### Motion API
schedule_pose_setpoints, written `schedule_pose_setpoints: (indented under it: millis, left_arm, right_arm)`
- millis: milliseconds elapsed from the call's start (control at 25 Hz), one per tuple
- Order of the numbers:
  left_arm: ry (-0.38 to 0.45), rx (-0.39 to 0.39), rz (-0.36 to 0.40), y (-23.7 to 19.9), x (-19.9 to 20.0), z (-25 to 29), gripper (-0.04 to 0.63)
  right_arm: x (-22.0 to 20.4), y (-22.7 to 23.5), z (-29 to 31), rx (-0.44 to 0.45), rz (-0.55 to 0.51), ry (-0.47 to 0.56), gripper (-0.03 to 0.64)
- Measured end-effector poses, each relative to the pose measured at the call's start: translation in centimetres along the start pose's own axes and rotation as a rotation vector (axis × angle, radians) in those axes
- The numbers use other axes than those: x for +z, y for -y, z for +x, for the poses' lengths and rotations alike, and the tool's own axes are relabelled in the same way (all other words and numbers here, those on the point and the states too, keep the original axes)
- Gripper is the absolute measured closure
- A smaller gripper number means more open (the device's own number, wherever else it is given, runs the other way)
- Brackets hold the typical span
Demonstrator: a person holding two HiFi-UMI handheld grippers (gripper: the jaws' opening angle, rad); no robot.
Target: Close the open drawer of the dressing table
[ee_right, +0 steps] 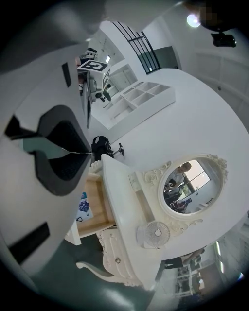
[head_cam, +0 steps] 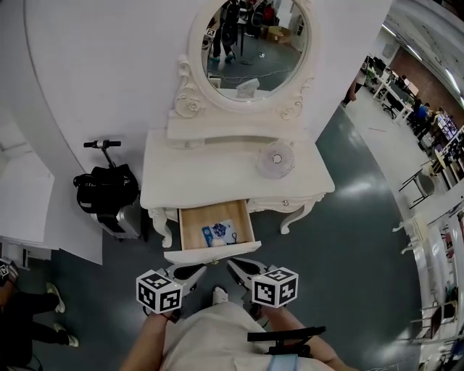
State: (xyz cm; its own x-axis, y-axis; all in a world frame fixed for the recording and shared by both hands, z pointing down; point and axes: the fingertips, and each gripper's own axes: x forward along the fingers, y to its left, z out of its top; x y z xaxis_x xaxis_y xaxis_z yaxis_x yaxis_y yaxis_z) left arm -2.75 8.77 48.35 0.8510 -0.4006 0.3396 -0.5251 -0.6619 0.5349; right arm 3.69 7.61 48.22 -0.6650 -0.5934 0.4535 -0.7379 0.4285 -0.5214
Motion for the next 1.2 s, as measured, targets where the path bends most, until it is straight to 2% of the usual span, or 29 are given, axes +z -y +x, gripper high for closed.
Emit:
schedule_pose_setpoints:
  millis: [280, 480, 760, 1080, 1120, 1200]
  left_arm:
    - [0.026, 0.0, 0.008, -0.5, 4.0, 3.4, 0.584]
    - [0.043, 0.017, 0.013, -0.8, 5.2, 4.4, 0.584]
    - [0.06, 0.052, -0.011, -3.0, 5.8, 3.5, 0.584]
    - [0.056, 0.021, 0.002, -5.2, 7.9, 2.5, 0.584]
    - [0.053, 0.016, 0.003, -5.4, 8.0, 2.4, 0.584]
    - [0.043, 0.009, 0.005, -5.7, 7.8, 2.2, 0.584]
  right_arm:
    - [3.9, 2.2, 0.7, 0.028, -0.051, -0.017, 0.6]
    - [5.5, 3.4, 1.0, 0.045, -0.08, -0.017, 0.6]
    - [5.2, 4.4, 2.7, 0.045, -0.06, -0.049, 0.6]
    - [7.0, 3.2, 4.7, 0.034, -0.083, -0.041, 0.598]
    - [6.8, 3.3, 5.0, 0.033, -0.077, -0.046, 0.592]
    - [6.2, 3.3, 5.2, 0.033, -0.057, -0.049, 0.507]
